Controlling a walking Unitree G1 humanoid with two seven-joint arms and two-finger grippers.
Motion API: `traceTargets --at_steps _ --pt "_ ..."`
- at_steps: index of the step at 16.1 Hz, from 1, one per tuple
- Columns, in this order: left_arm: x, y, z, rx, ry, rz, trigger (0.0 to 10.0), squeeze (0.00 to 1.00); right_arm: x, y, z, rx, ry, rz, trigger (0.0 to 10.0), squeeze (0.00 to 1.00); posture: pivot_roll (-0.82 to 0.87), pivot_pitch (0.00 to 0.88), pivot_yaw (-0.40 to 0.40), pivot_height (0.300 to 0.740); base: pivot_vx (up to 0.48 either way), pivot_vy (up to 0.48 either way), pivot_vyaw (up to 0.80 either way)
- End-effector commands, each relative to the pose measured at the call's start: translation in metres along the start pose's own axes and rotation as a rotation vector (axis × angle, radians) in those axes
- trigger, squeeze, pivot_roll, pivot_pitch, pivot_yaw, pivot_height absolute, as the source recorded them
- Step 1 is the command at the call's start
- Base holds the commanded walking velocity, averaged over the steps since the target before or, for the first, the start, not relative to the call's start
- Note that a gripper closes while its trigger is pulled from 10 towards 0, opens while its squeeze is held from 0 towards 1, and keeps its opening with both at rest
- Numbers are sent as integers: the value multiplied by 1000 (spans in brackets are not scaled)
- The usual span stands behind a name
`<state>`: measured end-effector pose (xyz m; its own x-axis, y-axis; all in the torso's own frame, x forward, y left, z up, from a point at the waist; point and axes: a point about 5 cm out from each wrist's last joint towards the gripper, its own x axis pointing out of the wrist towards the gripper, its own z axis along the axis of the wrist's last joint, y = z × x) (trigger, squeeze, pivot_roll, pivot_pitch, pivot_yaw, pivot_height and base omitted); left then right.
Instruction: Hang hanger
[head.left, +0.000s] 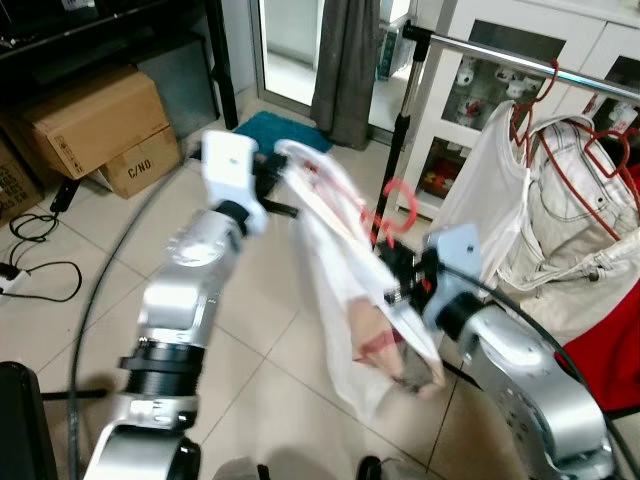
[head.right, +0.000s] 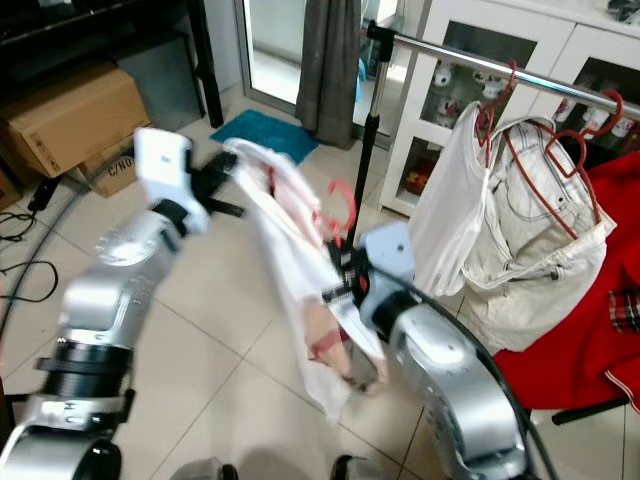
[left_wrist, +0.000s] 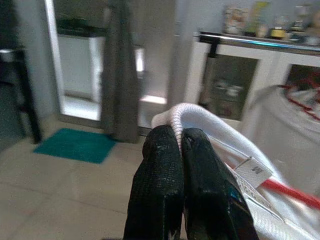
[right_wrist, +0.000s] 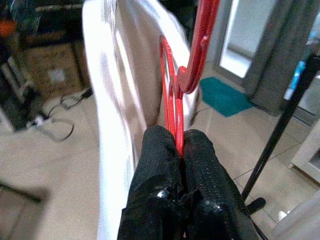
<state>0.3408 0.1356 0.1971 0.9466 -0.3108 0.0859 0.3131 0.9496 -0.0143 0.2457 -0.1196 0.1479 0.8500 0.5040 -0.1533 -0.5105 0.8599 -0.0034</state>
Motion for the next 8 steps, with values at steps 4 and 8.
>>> traceTargets --at_steps 4,8 --pt "2 61 40 151 -70 262 0 0 -23 13 2 95 -58 255 0 0 32 23 -18 740 0 0 0" --pt "7 92 35 190 -14 359 0 0 -30 11 12 195 -157 301 0 0 30 24 -6 740 0 0 0"
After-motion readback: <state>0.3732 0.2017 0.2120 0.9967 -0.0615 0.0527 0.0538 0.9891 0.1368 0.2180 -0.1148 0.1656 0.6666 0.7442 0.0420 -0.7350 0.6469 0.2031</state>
